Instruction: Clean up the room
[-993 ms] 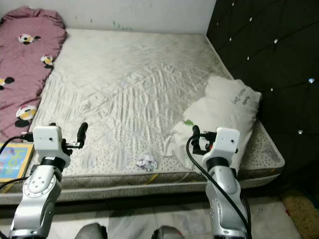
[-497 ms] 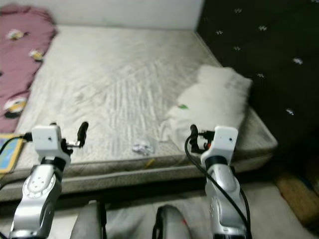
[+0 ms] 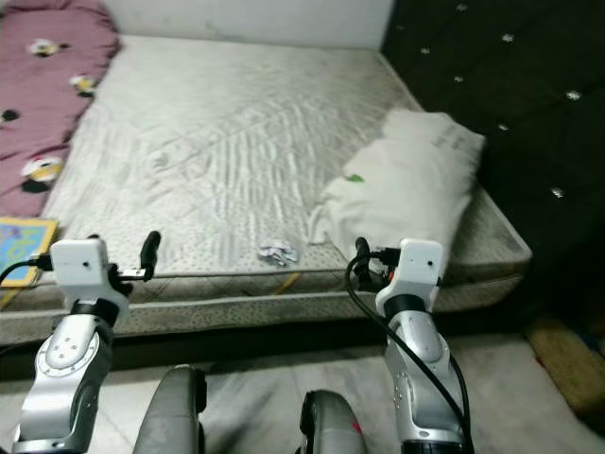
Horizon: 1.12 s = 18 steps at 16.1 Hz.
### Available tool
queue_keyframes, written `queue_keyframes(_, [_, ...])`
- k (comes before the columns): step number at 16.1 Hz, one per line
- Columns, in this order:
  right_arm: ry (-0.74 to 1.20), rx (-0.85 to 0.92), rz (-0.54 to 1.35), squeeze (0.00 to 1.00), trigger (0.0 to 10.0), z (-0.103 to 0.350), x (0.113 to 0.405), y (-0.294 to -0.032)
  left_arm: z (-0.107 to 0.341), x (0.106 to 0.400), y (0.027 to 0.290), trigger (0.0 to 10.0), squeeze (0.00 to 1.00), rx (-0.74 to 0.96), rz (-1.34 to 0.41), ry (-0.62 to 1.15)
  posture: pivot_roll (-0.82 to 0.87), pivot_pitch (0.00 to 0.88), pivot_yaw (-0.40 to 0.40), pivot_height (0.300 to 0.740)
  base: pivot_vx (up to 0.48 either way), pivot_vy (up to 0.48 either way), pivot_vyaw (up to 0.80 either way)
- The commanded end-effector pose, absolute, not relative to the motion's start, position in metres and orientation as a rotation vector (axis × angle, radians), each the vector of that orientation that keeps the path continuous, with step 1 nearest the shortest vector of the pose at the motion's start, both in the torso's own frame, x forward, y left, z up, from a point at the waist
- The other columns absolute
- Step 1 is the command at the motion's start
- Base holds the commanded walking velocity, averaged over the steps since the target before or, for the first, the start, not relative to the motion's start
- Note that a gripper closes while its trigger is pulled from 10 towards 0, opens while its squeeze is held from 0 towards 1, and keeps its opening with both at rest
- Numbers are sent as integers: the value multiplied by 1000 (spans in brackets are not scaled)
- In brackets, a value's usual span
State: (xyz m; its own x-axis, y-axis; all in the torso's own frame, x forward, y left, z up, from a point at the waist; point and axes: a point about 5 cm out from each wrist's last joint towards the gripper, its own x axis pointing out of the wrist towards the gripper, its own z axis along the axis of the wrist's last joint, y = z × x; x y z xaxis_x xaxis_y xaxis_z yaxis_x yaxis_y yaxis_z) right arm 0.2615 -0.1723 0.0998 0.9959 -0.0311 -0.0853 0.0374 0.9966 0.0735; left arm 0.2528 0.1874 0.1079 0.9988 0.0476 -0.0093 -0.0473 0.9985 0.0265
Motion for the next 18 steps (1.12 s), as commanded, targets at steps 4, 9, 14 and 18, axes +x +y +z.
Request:
queue_keyframes(4, [51,57,-23,0,10000,107,264,-173,112,256,183,10000,0,19,21,-5,-27,66,-98,651,366,0,713])
queue_keyframes(9, [53,54,-18,0,10000,106,266,-173,111,256,182,10000,0,15,21,-1,-26,62,-103,651,370,0,168])
queue_keyframes(14, [53,52,-12,0,10000,106,266,-173,109,254,182,10000,0,12,21,6,-25,59,-105,651,362,0,0])
queue_keyframes(18, [53,59,-18,0,10000,106,267,-174,100,254,179,10000,0,12,31,68,-21,61,-107,651,169,0,0])
